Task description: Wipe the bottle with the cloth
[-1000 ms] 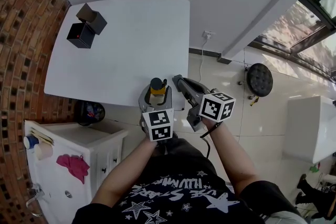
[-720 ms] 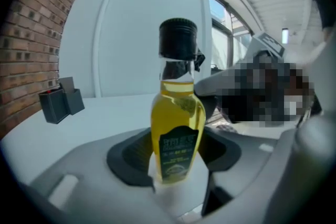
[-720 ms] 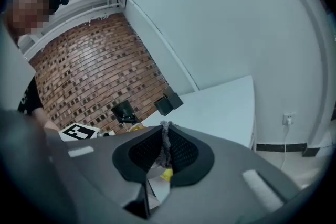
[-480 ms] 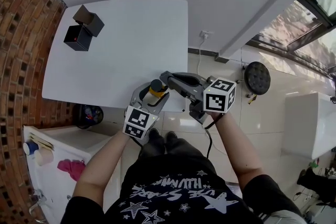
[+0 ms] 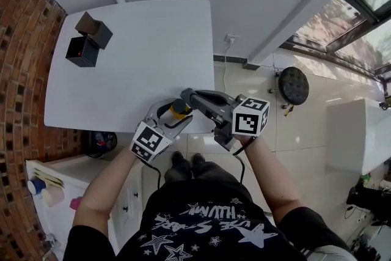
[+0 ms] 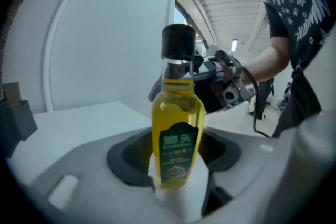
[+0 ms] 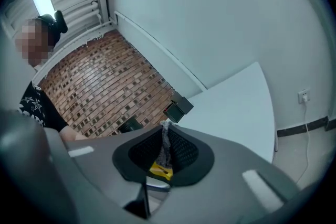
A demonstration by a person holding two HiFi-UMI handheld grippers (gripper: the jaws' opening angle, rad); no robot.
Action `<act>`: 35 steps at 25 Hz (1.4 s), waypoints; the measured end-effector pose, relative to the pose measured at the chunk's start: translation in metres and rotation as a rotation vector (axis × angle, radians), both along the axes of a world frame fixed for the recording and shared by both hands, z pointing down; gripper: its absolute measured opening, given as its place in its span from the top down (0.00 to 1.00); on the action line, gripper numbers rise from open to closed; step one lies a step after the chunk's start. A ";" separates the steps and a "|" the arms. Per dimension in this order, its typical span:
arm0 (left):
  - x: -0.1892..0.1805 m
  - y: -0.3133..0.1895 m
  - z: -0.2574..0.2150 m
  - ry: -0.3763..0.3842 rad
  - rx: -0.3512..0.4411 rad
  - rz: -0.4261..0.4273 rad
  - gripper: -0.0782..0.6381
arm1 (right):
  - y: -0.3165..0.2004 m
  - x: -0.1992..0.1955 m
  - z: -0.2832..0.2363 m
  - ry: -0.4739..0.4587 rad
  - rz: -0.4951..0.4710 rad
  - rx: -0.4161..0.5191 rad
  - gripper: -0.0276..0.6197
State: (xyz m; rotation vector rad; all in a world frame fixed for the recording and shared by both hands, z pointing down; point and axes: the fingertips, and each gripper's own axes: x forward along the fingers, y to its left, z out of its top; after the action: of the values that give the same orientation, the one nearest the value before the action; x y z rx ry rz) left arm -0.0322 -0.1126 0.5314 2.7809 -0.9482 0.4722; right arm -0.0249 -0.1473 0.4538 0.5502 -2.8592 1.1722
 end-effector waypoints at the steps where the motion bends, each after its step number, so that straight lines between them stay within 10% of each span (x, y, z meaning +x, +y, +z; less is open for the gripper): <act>1: 0.000 0.000 0.000 -0.003 0.002 0.013 0.54 | 0.001 -0.001 0.001 -0.001 0.003 -0.005 0.90; 14: -0.012 0.004 -0.012 -0.020 0.115 -0.031 0.45 | 0.003 -0.001 0.003 -0.015 0.054 -0.026 0.90; 35: -0.082 0.032 -0.032 0.131 0.013 -0.464 0.45 | 0.005 -0.006 0.105 0.226 0.053 -0.140 0.90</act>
State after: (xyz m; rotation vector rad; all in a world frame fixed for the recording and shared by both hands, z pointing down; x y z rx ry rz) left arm -0.1145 -0.0805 0.4998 2.4446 -1.5039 0.2090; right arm -0.0304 -0.1424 0.5592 0.7058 -2.5670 1.2191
